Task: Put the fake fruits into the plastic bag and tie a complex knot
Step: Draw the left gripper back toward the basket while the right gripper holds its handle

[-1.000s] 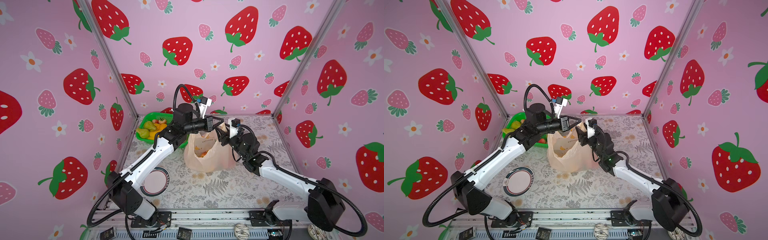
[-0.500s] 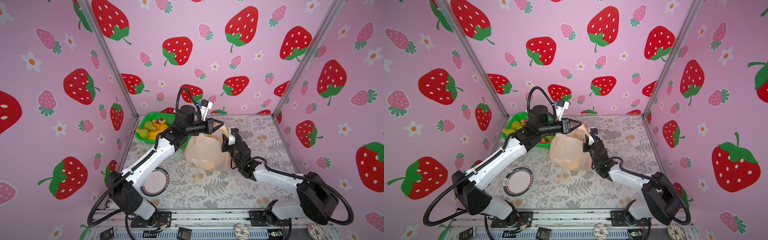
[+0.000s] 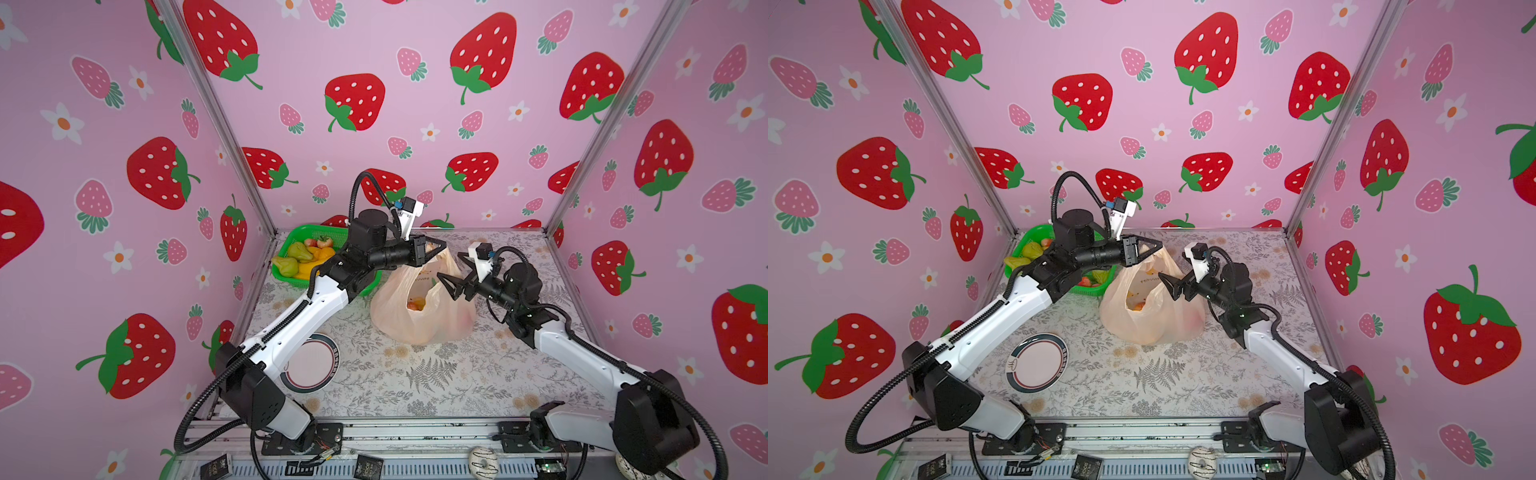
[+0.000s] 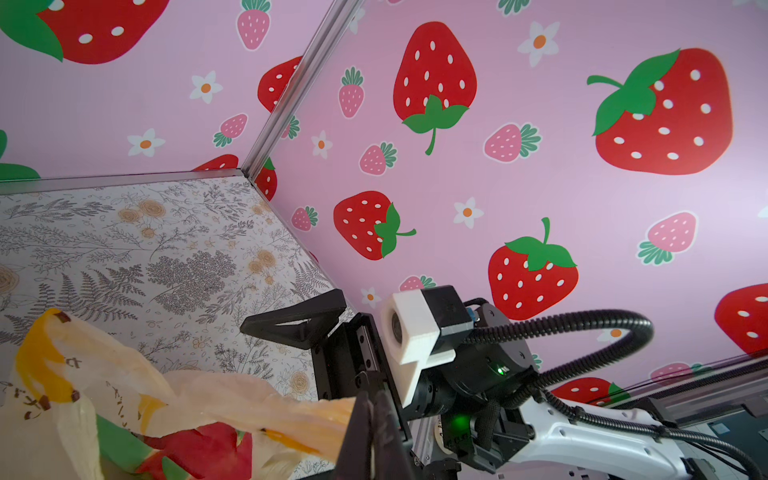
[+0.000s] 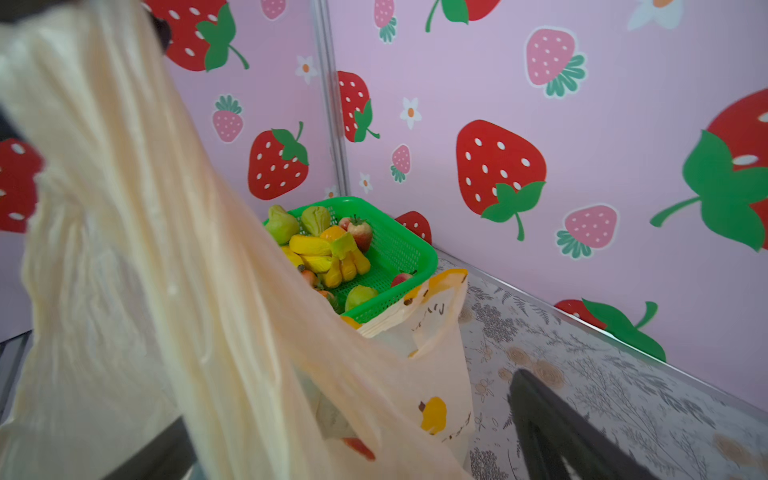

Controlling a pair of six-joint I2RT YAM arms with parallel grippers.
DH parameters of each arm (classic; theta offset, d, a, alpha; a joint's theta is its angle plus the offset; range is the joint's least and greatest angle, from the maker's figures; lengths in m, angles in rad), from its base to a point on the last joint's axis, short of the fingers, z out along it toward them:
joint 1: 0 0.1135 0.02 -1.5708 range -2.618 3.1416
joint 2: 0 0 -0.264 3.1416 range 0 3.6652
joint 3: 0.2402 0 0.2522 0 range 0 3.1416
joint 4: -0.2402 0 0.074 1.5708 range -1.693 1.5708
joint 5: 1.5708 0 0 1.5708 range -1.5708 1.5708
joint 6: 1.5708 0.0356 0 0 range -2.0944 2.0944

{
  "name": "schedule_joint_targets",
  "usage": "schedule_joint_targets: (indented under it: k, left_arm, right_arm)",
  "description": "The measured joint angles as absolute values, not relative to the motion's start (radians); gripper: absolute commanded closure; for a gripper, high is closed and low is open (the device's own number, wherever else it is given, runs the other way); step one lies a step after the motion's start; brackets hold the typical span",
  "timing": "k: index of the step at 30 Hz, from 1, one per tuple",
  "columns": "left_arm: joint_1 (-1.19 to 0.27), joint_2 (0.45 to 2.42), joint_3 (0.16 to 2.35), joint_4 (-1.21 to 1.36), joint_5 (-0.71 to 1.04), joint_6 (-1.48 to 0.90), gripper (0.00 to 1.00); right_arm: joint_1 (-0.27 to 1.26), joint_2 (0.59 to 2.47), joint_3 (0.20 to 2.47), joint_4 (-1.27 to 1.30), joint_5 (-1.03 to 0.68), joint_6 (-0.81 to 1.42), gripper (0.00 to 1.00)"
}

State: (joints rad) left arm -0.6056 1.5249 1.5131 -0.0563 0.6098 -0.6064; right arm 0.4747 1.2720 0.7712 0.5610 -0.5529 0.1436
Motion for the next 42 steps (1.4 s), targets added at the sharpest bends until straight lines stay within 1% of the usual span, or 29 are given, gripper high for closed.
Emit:
schedule_joint_targets:
  k: [4,8,9,12,14,18,23,24,26,30,32,34,37,38,39,42]
  left_arm:
    - [-0.606,1.515,1.513,-0.056,0.611,-0.606,1.0]
    - [-0.606,1.501,1.513,-0.056,0.61,-0.603,1.0]
    - [-0.606,1.498,1.513,-0.056,0.61,-0.602,1.0]
    - [-0.604,1.493,1.513,-0.056,0.61,-0.598,1.0]
    - [-0.601,1.493,1.513,-0.056,0.609,-0.595,1.0]
    - [-0.595,1.493,1.513,-0.056,0.61,-0.591,1.0]
    - [-0.578,1.494,1.513,-0.069,0.61,-0.593,1.0]
    - [-0.576,1.494,1.513,-0.07,0.61,-0.595,1.0]
    - [-0.572,1.494,1.513,-0.072,0.609,-0.595,1.0]
    - [-0.57,1.502,1.513,-0.078,0.609,-0.595,1.0]
    - [-0.568,1.507,1.513,-0.078,0.609,-0.596,1.0]
    - [-0.567,1.511,1.513,-0.077,0.609,-0.598,1.0]
    - [-0.566,1.513,1.513,-0.073,0.609,-0.599,1.0]
    - [-0.566,1.513,1.513,-0.068,0.61,-0.599,1.0]
    - [-0.566,1.513,1.513,-0.062,0.61,-0.599,1.0]
    - [-0.566,1.513,1.513,-0.054,0.61,-0.6,1.0]
  right_arm:
    - [0.419,1.387,0.854,0.58,-0.745,0.16,0.0]
    - [0.405,1.534,0.936,0.638,-0.912,0.21,0.01]
    - [0.406,1.565,0.946,0.661,-0.949,0.227,0.03]
    - [0.412,1.628,0.957,0.715,-1.056,0.27,0.18]
    - [0.417,1.64,0.954,0.733,-1.119,0.286,0.3]
    - [0.424,1.623,0.931,0.768,-1.208,0.293,0.56]
    - [0.431,1.591,0.883,0.789,-1.275,0.287,0.83]
    - [0.433,1.587,0.875,0.785,-1.283,0.287,0.87]
    - [0.435,1.582,0.859,0.784,-1.293,0.282,0.92]
    - [0.435,1.582,0.849,0.778,-1.296,0.279,0.93]
    - [0.435,1.582,0.848,0.77,-1.293,0.276,0.91]
    - [0.435,1.582,0.848,0.759,-1.283,0.274,0.87]
    - [0.435,1.568,0.848,0.731,-1.248,0.27,0.77]
    - [0.435,1.558,0.848,0.72,-1.23,0.271,0.72]
    - [0.435,1.546,0.848,0.713,-1.214,0.269,0.7]
    - [0.435,1.503,0.848,0.709,-1.168,0.276,0.61]
